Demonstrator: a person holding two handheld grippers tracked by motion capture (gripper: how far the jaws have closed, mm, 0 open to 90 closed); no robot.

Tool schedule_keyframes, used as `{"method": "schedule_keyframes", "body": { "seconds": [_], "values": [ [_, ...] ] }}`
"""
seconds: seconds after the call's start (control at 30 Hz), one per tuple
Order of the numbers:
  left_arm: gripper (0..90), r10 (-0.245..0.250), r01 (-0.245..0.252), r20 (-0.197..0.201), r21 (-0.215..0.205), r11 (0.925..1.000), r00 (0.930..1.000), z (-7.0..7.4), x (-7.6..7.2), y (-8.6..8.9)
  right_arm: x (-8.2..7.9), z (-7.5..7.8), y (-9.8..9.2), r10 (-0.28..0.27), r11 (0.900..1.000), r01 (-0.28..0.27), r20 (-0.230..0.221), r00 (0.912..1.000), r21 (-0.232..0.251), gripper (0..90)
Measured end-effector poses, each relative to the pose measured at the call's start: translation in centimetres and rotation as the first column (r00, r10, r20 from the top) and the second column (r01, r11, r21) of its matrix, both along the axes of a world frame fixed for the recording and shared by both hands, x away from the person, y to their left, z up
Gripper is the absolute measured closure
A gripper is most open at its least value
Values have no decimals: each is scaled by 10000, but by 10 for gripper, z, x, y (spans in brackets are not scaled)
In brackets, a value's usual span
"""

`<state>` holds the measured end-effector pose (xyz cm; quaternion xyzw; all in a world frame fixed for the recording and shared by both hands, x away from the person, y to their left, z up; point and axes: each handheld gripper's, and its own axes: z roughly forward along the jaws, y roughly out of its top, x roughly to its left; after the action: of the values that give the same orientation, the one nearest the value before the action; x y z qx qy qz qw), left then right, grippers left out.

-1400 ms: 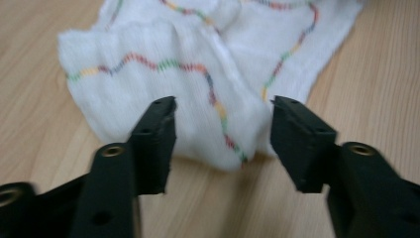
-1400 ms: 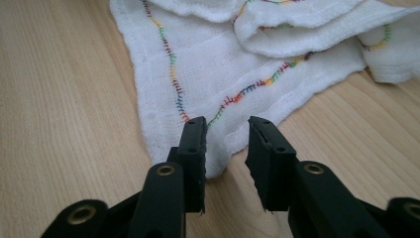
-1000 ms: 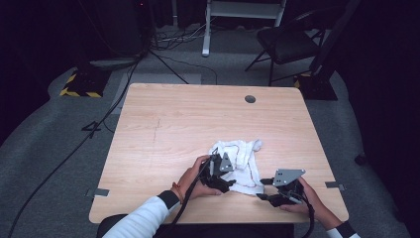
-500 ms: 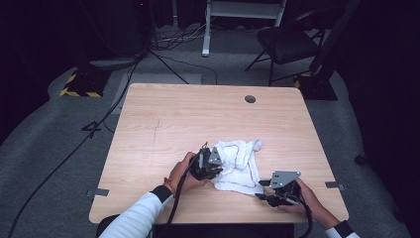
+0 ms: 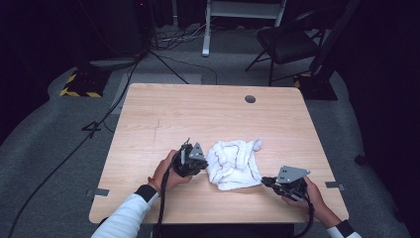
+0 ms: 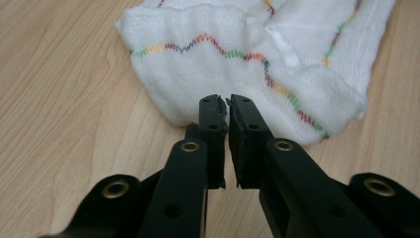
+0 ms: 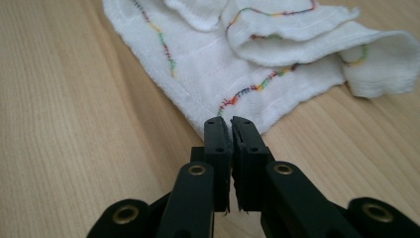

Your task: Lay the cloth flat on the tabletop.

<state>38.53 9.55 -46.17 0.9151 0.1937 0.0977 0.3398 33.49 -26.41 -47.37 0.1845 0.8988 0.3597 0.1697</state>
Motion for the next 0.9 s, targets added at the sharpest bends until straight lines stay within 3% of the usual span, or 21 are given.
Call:
{"method": "schedule_keyframes", "body": {
  "seconds": [0.13, 0.23, 0.33, 0.4, 0.43, 0.53, 0.6, 0.67, 0.73, 0.9],
  "values": [
    [489, -221, 231, 398, -254, 9994, 9990, 3, -1, -8, 4, 3, -6, -380, 9992, 379, 126, 9992, 109, 864],
    [311, -439, 441, 533, -28, 9990, 9976, 2, 2, -24, 9, 4, -10, -781, 9969, 780, 161, 9968, 114, 864],
    [273, -842, 841, 589, 43, 9965, 9947, 2, 5, -42, 12, 3, -12, -1071, 9942, 1070, 196, 9941, 61, 864],
    [265, -1211, 1204, 908, 124, 9926, 9885, 2, 5, -60, 14, 2, -13, -1207, 9927, 1206, 222, 9924, 41, 865],
    [268, -1439, 1413, 992, 327, 9894, 9846, 2, 6, -70, 15, 2, -14, -1239, 9923, 1239, 203, 9921, 44, 865],
    [299, -1910, 1895, 642, 291, 9815, 9795, -1, 10, -85, 16, 2, -15, -1316, 9913, 1315, 192, 9911, 74, 865],
    [366, -1803, 1752, 565, 848, 9809, 9820, -7, 15, -93, 16, 2, -16, -1322, 9912, 1321, 217, 9910, 79, 865],
    [398, -1616, 1561, 446, 1069, 9819, 9858, -12, 19, -94, 16, 2, -16, -1321, 9912, 1319, 192, 9911, 103, 865],
    [531, -1484, 1436, 374, 1078, 9837, 9882, -13, 22, -89, 16, 2, -17, -1348, 9909, 1346, 207, 9907, 81, 865],
    [834, -1510, 1440, 632, 1036, 9841, 9865, -6, 22, -70, 16, 3, -18, -1403, 9901, 1402, 197, 9899, 73, 866]
  ]
}}
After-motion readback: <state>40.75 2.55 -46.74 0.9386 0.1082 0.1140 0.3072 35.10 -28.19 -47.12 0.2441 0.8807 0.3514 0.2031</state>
